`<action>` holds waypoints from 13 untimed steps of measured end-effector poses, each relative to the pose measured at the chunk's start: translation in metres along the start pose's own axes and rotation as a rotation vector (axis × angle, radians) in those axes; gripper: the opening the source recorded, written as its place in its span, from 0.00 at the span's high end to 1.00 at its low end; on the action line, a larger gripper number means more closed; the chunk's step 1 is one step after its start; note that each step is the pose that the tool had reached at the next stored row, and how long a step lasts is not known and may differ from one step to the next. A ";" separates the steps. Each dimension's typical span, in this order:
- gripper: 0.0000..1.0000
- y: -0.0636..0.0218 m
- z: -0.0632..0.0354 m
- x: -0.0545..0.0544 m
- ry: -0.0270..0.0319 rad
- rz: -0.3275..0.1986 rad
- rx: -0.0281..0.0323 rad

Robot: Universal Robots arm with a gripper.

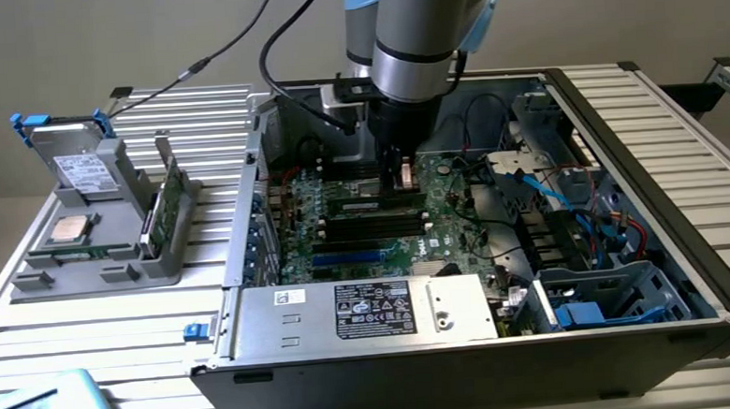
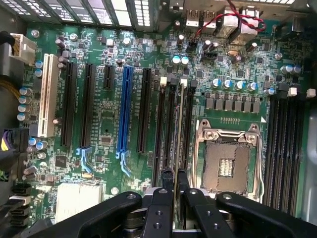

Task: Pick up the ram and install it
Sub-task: 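Insert the ram into the slot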

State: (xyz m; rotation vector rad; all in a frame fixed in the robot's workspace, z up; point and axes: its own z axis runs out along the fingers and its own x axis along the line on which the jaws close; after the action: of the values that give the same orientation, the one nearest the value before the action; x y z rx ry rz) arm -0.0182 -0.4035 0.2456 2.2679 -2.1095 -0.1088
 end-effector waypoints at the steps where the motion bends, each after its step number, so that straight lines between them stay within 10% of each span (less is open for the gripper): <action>1: 0.86 0.0000 0.0012 0.000 0.0017 0.000 -0.0002; 10: 0.86 0.0001 0.0086 0.001 0.0298 0.002 -0.0022; 13: 0.86 0.0004 0.0086 0.001 0.0311 0.003 -0.0024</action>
State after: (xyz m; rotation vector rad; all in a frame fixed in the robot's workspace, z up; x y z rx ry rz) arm -0.0193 -0.4040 0.2371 2.2504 -2.0959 -0.0754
